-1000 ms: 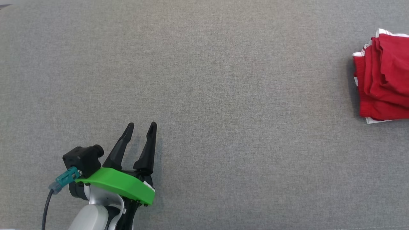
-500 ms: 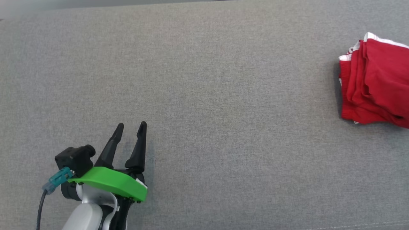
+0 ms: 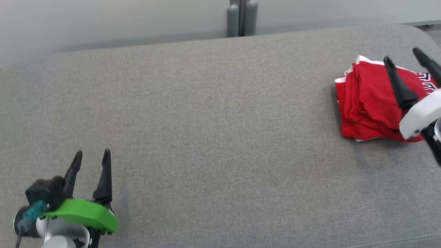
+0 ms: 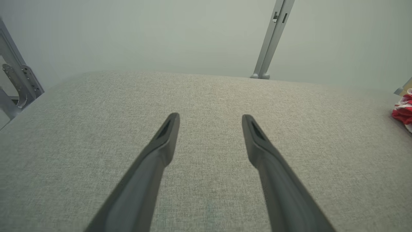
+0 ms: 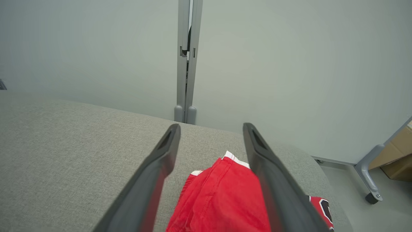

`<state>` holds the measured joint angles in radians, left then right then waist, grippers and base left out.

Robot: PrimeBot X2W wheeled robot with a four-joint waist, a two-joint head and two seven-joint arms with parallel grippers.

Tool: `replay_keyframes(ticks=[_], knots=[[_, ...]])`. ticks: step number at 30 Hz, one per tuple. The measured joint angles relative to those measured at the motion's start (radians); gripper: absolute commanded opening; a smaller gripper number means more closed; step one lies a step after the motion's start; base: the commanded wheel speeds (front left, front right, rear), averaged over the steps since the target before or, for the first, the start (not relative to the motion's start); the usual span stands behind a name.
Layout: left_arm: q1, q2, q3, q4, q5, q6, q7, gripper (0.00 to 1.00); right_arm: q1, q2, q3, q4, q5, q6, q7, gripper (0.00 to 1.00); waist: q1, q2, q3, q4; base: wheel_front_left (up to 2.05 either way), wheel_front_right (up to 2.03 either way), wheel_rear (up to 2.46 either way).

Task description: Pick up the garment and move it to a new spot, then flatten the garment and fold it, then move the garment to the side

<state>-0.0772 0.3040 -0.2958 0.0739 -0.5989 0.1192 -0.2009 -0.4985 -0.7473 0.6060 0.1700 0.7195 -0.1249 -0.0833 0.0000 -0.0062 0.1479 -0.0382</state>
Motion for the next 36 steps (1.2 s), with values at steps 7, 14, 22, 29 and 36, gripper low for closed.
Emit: replay_keyframes(ticks=[7, 14, 22, 29, 36], knots=[[0.119, -0.002, 0.049, 0.067, 0.006, 0.000, -0.021, 1.00, 0.182, 0.114, -0.022, 0.063, -0.052, 0.000, -0.120, 1.00, 0.0000, 0.0000, -0.077, -0.039, 0.00, 0.00, 0.00], [0.192, -0.030, 0.136, 0.115, 0.016, 0.005, -0.038, 1.00, 0.367, 0.212, -0.102, 0.138, -0.111, 0.000, -0.173, 1.00, 0.0000, 0.0000, -0.142, -0.084, 0.00, 0.00, 0.00], [0.199, -0.055, 0.172, 0.137, 0.051, 0.005, -0.042, 1.00, 0.426, 0.304, -0.168, 0.145, -0.204, 0.000, -0.171, 1.00, 0.0000, 0.0000, -0.170, -0.066, 0.00, 0.00, 0.00], [0.202, -0.083, 0.183, 0.152, 0.064, 0.005, -0.046, 0.00, 0.428, 0.351, -0.225, 0.096, -0.278, 0.000, -0.171, 0.00, -0.0001, 0.0000, -0.180, -0.030, 0.00, 0.00, 0.00], [0.214, -0.131, 0.168, 0.201, 0.048, 0.003, -0.037, 0.00, 0.481, 0.409, -0.209, 0.131, -0.266, 0.004, -0.163, 0.00, 0.0000, 0.0000, -0.179, -0.029, 0.00, 0.00, 0.00]])
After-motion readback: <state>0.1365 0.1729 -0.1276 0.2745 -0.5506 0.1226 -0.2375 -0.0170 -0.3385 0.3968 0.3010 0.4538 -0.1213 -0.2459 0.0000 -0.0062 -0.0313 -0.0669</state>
